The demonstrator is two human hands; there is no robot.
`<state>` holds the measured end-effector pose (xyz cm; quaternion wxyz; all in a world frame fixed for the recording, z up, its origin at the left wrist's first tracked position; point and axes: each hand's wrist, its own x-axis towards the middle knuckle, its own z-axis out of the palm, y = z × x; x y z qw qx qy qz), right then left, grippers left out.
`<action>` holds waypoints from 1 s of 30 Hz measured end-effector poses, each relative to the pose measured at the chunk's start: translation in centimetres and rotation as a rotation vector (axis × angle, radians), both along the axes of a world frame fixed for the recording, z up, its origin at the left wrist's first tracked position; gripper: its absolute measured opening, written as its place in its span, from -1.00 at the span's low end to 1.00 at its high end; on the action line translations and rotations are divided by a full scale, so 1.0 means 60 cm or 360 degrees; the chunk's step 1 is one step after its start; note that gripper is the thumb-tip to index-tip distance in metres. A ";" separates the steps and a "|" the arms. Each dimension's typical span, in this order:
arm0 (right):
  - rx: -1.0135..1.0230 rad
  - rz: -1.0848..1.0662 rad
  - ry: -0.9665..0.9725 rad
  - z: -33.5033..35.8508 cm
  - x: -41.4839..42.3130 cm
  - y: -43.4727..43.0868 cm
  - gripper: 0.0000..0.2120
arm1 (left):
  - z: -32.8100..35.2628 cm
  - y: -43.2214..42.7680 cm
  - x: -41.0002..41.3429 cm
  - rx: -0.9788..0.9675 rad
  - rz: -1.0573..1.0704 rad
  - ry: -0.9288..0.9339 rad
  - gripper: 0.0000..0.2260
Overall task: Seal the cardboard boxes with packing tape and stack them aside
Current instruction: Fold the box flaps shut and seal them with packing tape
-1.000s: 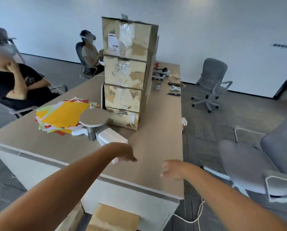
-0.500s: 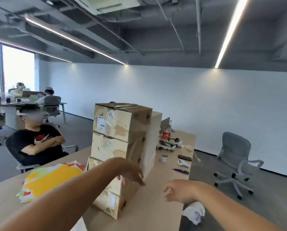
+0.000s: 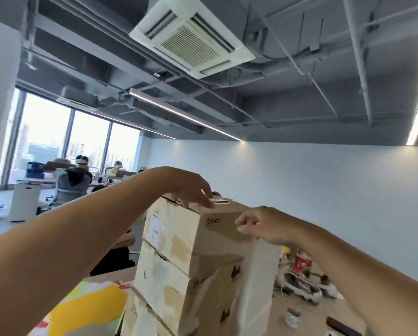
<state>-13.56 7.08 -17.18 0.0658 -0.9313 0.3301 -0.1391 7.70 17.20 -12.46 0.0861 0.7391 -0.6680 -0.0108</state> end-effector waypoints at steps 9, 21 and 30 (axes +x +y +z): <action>-0.0438 0.0123 -0.0964 0.004 0.124 -0.251 -0.76 | -0.070 -0.160 0.049 -0.1338 0.0671 -0.0002 -0.64; 0.0198 0.0149 0.0141 0.019 0.229 -0.475 -0.37 | -0.104 -0.257 0.093 -0.0206 0.1526 0.0228 -0.22; 0.0261 0.0472 0.0098 -0.008 0.202 -0.504 -0.34 | -0.103 -0.260 0.006 -0.0514 0.1871 0.0543 -0.47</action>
